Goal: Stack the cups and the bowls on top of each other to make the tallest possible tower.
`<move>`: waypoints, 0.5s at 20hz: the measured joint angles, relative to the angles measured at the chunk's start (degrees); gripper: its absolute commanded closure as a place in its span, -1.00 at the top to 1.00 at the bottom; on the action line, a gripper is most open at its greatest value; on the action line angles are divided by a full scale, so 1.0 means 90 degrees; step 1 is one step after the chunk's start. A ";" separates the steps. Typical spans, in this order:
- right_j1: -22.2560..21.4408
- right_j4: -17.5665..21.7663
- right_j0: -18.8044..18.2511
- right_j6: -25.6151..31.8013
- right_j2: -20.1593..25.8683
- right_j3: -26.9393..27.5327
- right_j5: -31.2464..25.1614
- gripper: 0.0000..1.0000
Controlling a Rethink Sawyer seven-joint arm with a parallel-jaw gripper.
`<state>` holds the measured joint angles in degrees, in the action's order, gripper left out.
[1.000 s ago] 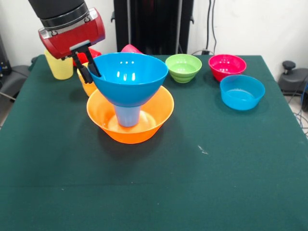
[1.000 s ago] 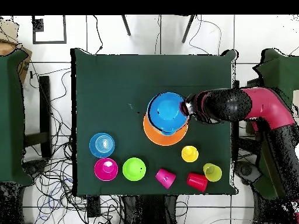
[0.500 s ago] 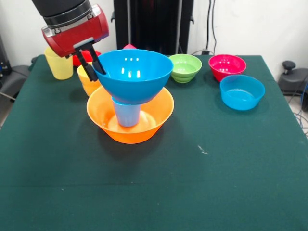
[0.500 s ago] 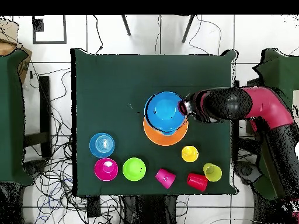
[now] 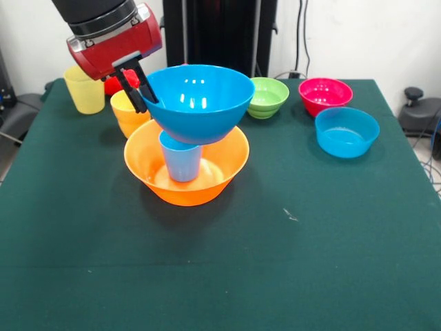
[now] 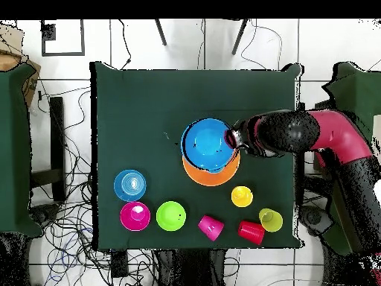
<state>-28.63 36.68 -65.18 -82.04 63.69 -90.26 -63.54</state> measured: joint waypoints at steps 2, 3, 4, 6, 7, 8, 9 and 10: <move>0.0000 -0.0021 0.0000 0.0000 -0.0012 -0.0001 -0.0038 -1.00; 0.0000 -0.0022 0.0000 0.0000 -0.0014 -0.0001 -0.0049 -1.00; 0.0000 -0.0022 0.0001 0.0000 -0.0017 -0.0001 -0.0059 -1.00; 0.0000 -0.0022 0.0001 0.0000 -0.0019 -0.0001 -0.0084 -1.00; 0.0000 -0.0022 0.0000 0.0000 -0.0019 -0.0001 -0.0094 -1.00; 0.0000 -0.0022 0.0000 0.0000 -0.0019 -0.0001 -0.0104 -1.00; 0.0000 -0.0022 0.0001 0.0000 -0.0019 -0.0001 -0.0115 -1.00; 0.0000 -0.0022 0.0001 0.0000 -0.0019 -0.0001 -0.0116 -1.00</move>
